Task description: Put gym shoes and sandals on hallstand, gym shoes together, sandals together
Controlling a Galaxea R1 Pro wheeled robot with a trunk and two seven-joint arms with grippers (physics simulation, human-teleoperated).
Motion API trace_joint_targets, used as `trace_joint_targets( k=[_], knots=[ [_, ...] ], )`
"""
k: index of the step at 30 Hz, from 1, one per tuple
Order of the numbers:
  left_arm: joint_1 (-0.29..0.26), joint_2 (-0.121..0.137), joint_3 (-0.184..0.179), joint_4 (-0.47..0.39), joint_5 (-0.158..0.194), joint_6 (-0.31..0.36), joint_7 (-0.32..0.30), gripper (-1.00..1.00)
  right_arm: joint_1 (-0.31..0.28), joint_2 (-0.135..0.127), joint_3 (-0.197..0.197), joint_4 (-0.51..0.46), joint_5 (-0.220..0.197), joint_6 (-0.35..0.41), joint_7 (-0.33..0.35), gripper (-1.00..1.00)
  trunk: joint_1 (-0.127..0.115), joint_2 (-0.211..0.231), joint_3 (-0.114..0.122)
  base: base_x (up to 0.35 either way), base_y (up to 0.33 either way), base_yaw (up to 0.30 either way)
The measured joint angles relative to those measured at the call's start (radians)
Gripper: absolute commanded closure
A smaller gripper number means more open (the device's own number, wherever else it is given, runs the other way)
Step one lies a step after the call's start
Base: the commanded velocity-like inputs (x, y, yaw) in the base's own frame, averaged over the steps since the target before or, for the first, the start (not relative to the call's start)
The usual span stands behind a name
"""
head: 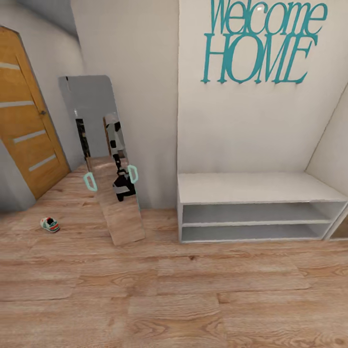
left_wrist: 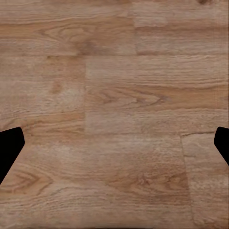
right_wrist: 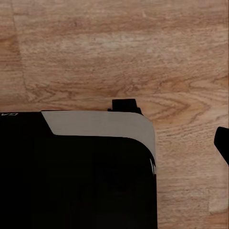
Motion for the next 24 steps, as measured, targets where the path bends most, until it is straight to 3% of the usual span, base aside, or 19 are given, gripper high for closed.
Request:
trace_joint_targets(
  k=[24],
  knots=[
    [0.000,0.000,0.000,0.000,0.000,0.000,0.000,-1.00,0.000,0.000,0.000,0.000,0.000,0.000,0.000,-1.00,0.000,0.000,0.000,0.000,0.000,0.299]
  ],
)
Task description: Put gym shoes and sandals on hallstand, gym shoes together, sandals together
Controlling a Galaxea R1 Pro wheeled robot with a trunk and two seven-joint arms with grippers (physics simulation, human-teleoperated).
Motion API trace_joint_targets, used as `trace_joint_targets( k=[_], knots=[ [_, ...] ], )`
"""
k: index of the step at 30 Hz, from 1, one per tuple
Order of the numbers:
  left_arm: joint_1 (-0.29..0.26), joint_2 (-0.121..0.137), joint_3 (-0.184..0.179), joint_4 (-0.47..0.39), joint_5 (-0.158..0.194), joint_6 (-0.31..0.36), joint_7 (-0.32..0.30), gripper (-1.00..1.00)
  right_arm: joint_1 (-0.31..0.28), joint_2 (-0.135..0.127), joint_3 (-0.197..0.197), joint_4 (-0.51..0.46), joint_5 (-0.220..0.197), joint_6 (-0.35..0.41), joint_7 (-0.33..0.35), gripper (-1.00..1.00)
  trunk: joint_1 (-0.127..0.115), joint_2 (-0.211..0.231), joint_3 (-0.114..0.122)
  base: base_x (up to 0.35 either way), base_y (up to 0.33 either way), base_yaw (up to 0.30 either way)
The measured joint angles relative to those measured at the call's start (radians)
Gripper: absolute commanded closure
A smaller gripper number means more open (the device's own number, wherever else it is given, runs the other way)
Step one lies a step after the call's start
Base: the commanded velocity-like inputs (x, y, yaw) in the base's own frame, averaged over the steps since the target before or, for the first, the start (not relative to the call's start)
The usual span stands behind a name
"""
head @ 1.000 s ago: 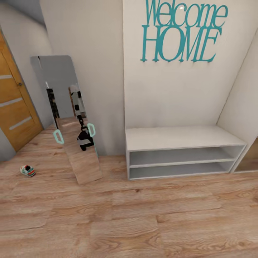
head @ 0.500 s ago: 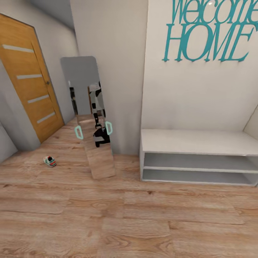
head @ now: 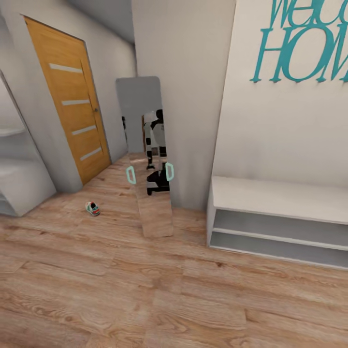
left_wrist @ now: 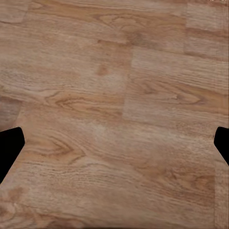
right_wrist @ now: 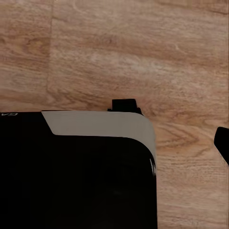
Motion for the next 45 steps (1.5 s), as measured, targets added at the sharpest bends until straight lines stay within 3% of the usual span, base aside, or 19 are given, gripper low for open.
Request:
trace_joint_targets(
  k=[12,45],
  knots=[
    [0.000,0.000,0.000,0.000,0.000,0.000,0.000,-1.00,0.000,0.000,0.000,0.000,0.000,0.000,0.000,-1.00,-0.001,0.000,0.000,0.192,0.078,0.299],
    [0.000,0.000,0.000,0.000,0.000,0.000,0.000,-1.00,0.000,0.000,0.000,0.000,0.000,0.000,0.000,-1.00,-0.001,0.000,0.000,0.292,0.190,0.299]
  ],
)
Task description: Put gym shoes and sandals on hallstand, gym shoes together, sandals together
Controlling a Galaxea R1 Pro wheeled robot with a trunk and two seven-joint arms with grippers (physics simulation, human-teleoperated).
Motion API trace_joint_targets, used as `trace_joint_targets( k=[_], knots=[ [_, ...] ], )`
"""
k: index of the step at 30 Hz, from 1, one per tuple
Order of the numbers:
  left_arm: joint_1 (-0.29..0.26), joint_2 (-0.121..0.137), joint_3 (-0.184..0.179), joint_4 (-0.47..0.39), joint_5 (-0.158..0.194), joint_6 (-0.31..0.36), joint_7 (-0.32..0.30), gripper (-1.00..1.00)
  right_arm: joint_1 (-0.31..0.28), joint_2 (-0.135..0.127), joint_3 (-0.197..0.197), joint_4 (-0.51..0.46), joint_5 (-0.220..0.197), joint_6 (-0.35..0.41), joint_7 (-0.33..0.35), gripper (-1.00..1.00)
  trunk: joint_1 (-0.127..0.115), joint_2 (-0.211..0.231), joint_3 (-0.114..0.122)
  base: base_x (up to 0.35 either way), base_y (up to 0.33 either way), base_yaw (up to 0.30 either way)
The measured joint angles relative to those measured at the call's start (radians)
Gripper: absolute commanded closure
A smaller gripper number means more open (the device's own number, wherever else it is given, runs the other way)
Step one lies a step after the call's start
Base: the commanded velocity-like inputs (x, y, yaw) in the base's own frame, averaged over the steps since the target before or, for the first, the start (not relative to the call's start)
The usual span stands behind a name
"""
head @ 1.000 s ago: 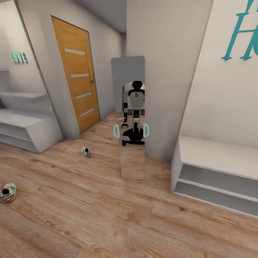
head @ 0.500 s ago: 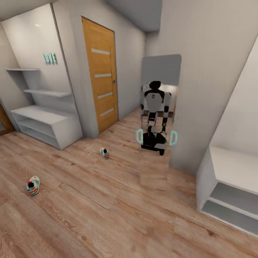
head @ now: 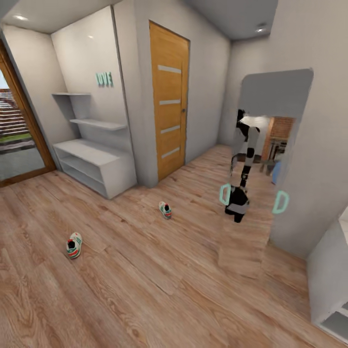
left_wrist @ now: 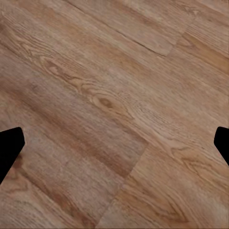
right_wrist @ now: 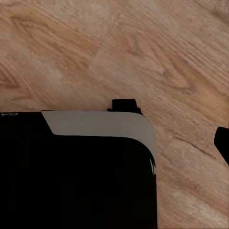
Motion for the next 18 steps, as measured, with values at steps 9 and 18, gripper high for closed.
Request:
trace_joint_targets(
  k=[9,18],
  knots=[
    [0.000,0.000,0.000,0.000,0.000,0.000,0.000,-1.00,0.000,0.000,0.000,0.000,0.000,0.000,0.000,-1.00,0.000,0.000,0.000,0.293,0.194,0.299],
    [0.000,0.000,0.000,0.000,0.000,0.000,0.000,-1.00,0.000,0.000,0.000,0.000,0.000,0.000,0.000,-1.00,0.000,0.000,0.000,0.298,0.171,0.299]
  ],
)
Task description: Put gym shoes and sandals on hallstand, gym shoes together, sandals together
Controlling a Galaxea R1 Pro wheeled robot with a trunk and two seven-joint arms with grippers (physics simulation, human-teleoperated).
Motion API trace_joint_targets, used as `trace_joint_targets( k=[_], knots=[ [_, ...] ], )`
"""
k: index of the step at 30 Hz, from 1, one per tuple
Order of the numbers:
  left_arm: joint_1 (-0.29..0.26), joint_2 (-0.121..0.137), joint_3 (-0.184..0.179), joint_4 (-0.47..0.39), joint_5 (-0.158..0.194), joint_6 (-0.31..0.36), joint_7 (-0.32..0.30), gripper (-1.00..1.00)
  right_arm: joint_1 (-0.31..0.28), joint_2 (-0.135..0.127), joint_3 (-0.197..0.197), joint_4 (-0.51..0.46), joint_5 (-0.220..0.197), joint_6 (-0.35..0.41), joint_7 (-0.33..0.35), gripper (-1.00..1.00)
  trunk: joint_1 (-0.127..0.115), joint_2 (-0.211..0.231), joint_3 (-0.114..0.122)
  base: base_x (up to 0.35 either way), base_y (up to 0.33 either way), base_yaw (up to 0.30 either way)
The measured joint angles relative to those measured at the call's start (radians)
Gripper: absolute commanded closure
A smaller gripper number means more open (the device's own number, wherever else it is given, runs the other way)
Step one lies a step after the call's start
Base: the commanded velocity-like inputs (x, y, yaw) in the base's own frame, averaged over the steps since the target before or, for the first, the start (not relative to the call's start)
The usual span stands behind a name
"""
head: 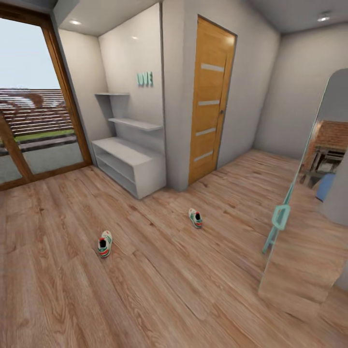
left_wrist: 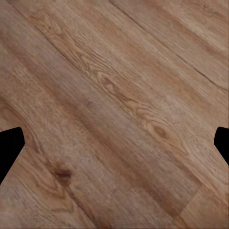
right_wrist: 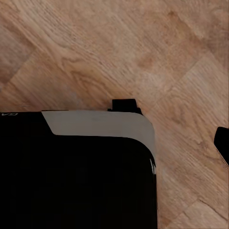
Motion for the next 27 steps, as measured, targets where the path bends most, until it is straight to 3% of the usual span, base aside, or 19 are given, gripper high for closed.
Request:
trace_joint_targets(
  k=[10,27],
  knots=[
    [0.000,0.000,0.000,0.000,0.000,0.000,0.000,-1.00,0.000,-0.001,0.000,0.000,0.000,0.000,0.000,-1.00,0.000,0.000,0.000,0.315,0.125,0.286],
    [0.000,0.000,0.000,0.000,0.000,0.001,0.000,-1.00,0.000,-0.003,-0.001,-0.001,0.000,0.000,0.000,-1.00,0.000,0.000,0.002,0.342,0.007,-0.008]
  ],
)
